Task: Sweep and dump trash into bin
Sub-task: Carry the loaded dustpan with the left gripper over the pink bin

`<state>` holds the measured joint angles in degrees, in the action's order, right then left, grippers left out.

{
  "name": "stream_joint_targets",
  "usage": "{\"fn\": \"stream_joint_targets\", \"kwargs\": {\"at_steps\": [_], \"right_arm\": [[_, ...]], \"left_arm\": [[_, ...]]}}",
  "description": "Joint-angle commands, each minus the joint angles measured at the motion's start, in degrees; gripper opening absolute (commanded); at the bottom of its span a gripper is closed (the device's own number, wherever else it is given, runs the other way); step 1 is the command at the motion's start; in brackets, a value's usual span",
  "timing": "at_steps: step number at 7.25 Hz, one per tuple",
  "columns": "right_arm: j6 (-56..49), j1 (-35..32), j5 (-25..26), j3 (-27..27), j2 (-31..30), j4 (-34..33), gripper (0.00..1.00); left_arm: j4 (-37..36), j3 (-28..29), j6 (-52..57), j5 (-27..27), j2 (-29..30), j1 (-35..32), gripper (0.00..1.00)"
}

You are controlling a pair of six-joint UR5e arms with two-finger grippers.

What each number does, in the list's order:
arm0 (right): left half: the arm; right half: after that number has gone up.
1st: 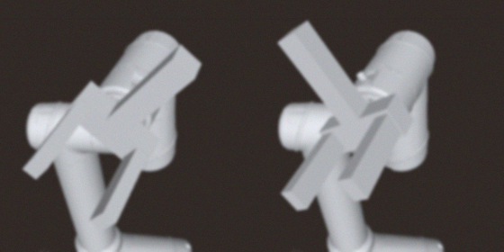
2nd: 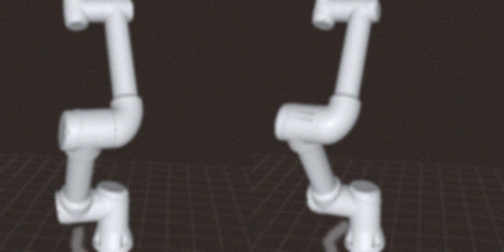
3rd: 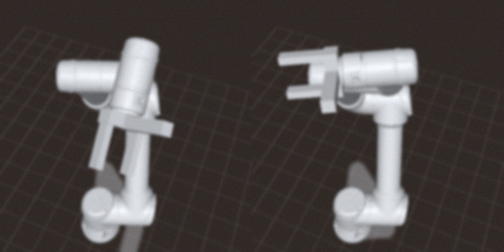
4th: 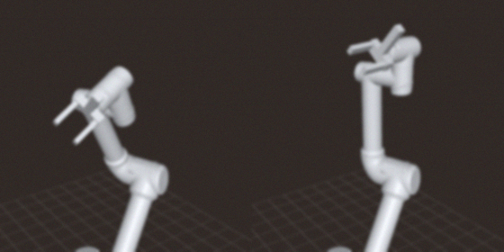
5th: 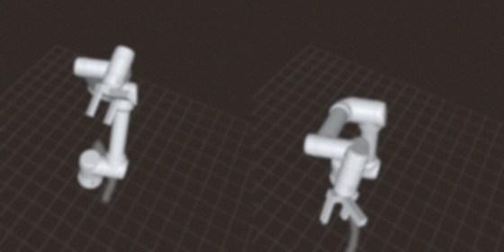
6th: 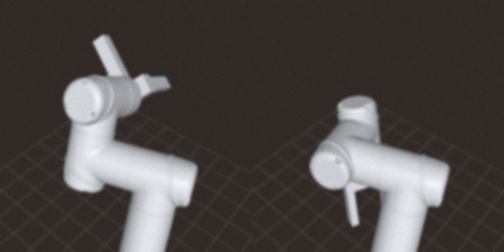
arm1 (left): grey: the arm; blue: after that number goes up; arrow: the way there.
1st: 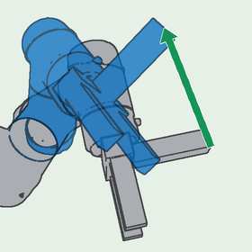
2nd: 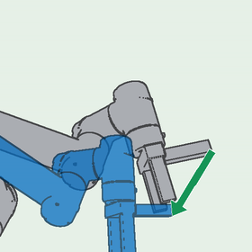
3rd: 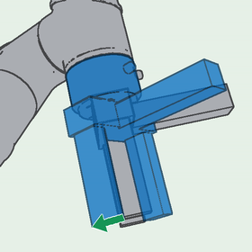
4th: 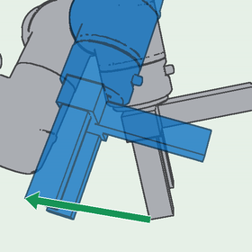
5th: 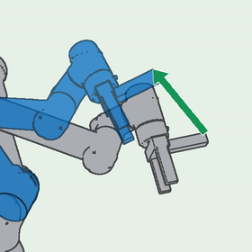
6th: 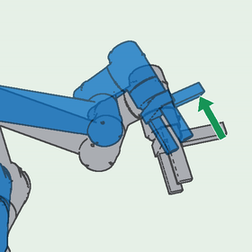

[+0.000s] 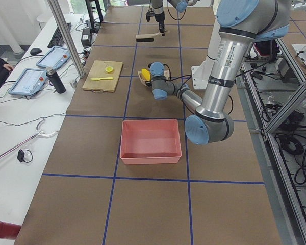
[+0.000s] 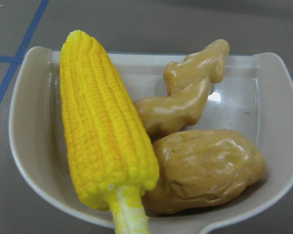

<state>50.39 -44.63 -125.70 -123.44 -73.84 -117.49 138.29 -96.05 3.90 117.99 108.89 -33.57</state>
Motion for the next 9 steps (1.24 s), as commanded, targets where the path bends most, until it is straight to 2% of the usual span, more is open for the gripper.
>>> {"fn": "stream_joint_targets", "kwargs": {"at_steps": [1, 2, 3, 4, 6, 7, 9], "right_arm": [[-6.53, -5.11, -0.94, -1.1, -20.27, 17.0, 0.0], [-7.23, -7.03, -2.78, 1.95, -29.16, 30.69, 0.0], [-7.67, -9.57, -6.1, 4.93, -35.17, 41.7, 0.0], [-9.07, -10.73, -6.4, 8.27, -38.62, 48.17, 0.0], [-13.01, -13.89, -8.24, 15.13, -40.14, 54.62, 0.0], [-14.69, -15.9, -9.99, 18.21, -40.59, 57.95, 0.0], [-15.58, -16.36, -10.62, 19.2, -41.65, 59.13, 0.0]], "left_arm": [[0.4, -3.25, -0.3, -0.47, -1.31, -0.97, 0.0], [0.14, -4.49, -0.39, -0.13, -1.66, -2.45, 0.0], [0.05, -5.63, -0.3, -0.04, -2.63, -3.95, 0.0], [0.13, -7.38, -0.13, 0.05, -4.11, -5.7, 0.0], [0.13, -12.12, 0.49, 0.23, -9.02, -8.87, 0.0], [0.13, -14.06, 0.84, 2.05, -12.1, -11.23, 0.0], [0.22, -16.53, 9.08, 7.77, -18.25, -18.26, 0.0]]}}
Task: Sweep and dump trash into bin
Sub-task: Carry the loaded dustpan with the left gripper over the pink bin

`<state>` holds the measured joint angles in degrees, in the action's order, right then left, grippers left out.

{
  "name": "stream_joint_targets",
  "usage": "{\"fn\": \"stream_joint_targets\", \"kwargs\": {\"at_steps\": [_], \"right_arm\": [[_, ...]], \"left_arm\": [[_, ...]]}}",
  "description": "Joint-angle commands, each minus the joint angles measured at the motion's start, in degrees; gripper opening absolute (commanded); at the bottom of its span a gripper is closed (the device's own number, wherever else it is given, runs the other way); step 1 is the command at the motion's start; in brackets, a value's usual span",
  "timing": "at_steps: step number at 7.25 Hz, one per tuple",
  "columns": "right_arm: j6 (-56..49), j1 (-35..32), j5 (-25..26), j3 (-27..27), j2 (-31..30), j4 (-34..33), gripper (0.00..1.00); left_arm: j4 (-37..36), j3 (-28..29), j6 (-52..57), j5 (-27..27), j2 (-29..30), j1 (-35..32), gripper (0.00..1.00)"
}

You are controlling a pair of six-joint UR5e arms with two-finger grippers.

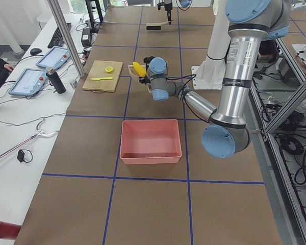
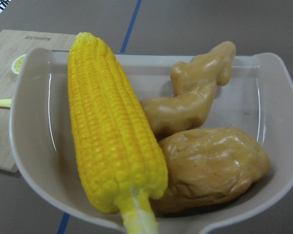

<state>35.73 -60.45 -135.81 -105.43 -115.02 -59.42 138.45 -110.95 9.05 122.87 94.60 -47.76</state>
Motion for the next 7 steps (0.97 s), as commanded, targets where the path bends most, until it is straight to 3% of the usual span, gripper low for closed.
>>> {"fn": "stream_joint_targets", "kwargs": {"at_steps": [1, 4, 5, 6, 7], "right_arm": [[-1.71, -0.72, -0.5, 1.8, -0.47, 1.06, 0.0], [-1.98, -0.98, -0.68, 2.59, -0.12, 1.06, 0.0], [-1.98, -1.25, -0.68, 2.95, -0.03, 1.06, 0.49], [-1.98, -1.6, -0.85, 3.12, -0.03, 0.8, 0.8], [-1.89, -3.34, -2.07, 3.04, 0.15, 0.1, 1.0]], "left_arm": [[1.46, -2.5, 3.96, 4.9, -8.33, -6.44, 0.0], [10.14, -2.08, 4.05, 14.82, -22.13, -15.48, 0.0], [11.3, -1.38, 4.31, 18.16, -25.74, -19.52, 0.0], [11.4, 0.46, 4.75, 23.07, -27.87, -24.78, 0.0], [11.4, 4.65, 7.54, 28.77, -27.8, -30.84, 0.0]]}}
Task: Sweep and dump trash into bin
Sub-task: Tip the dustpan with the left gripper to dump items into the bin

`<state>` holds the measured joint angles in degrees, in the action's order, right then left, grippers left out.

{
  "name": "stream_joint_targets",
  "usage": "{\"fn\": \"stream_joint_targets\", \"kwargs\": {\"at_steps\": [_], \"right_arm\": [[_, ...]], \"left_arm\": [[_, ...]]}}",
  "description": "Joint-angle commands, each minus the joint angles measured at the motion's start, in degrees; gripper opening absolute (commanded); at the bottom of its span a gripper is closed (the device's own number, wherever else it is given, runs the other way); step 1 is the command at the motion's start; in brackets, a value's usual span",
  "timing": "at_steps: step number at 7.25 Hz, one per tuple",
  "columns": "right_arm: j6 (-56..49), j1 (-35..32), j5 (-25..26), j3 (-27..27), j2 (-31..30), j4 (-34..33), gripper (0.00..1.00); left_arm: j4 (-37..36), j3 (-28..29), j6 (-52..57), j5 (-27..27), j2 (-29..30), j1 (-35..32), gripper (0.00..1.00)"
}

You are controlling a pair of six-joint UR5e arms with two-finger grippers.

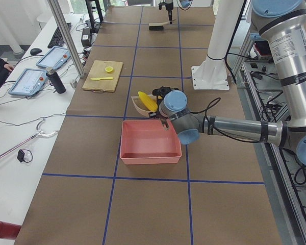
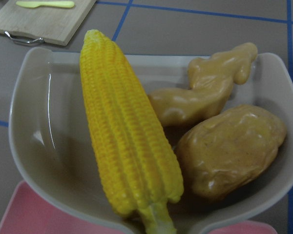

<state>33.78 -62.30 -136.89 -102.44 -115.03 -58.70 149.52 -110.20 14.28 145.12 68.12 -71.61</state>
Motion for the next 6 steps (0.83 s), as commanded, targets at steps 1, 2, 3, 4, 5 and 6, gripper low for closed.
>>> {"fn": "stream_joint_targets", "kwargs": {"at_steps": [1, 2, 3, 4, 5, 6], "right_arm": [[0.06, -5.17, -2.15, -0.04, 0.76, -2.28, 1.0], [-0.99, -8.16, -2.68, 0.31, 3.99, -6.3, 1.0], [-8.92, -11.06, -2.34, 1.71, 7.15, -11.48, 1.0], [-18.74, -14.4, -1.12, 4.68, 13.28, -19.88, 1.0], [-27.71, -18.52, -0.58, 10.28, 22.56, -30.14, 1.0], [-35.98, -21.35, 2.38, 14.34, 28.92, -35.99, 1.0]], "left_arm": [[0.16, 8.03, 7.9, 8.41, -1.24, -11.66, 0.0], [0.07, 11.82, 11.87, 9.82, -0.98, -15.45, 0.0], [-0.1, 14.38, 16.0, 9.75, -0.89, -17.75, 0.0], [-0.1, 14.49, 16.65, 8.96, -0.71, -18.29, 0.0], [-0.1, 13.88, 18.57, 5.91, -0.54, -18.82, 0.0], [-0.1, 13.27, 20.07, 4.31, -0.45, -18.83, 0.0]]}}
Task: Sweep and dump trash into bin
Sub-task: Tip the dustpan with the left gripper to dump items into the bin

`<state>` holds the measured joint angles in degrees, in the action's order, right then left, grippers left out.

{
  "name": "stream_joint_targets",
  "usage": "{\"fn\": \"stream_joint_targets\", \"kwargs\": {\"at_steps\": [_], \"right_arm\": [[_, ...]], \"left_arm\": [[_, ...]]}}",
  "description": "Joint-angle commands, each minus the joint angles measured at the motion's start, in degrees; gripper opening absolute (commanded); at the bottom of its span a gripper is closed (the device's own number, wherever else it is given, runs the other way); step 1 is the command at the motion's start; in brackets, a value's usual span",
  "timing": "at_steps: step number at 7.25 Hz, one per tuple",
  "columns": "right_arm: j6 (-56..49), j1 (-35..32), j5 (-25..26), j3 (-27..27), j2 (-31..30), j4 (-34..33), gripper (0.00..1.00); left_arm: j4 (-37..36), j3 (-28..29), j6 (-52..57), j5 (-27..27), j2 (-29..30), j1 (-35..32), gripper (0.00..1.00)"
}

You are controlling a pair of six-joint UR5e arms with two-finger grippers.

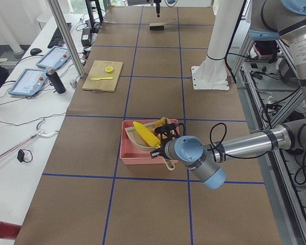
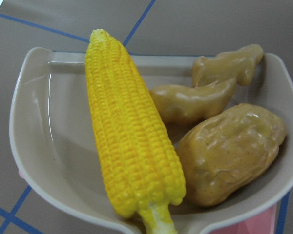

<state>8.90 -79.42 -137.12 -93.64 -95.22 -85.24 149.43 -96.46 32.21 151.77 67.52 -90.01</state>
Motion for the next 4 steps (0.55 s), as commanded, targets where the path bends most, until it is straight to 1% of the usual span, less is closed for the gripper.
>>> {"fn": "stream_joint_targets", "kwargs": {"at_steps": [1, 2, 3, 4], "right_arm": [[-14.93, -6.42, 4.56, 10.1, 11.96, -9.94, 1.0], [-16.88, -8.18, 4.41, 13.71, 14.16, -9.94, 1.0], [-17.07, -8.99, 4.58, 14.09, 14.27, -9.94, 1.0], [-16.38, -9.17, 4.93, 14.1, 14.27, -9.77, 1.0]], "left_arm": [[0.25, -1.62, 2.24, -4.18, 0.07, -0.43, 0.0], [0.6, -3.28, 2.42, -7.42, -0.02, -0.51, 0.0], [0.43, -4.86, 5.2, -10.49, -0.46, -0.51, 0.0], [-0.01, -4.88, 8.8, -11.05, -0.02, -0.43, 0.0]]}}
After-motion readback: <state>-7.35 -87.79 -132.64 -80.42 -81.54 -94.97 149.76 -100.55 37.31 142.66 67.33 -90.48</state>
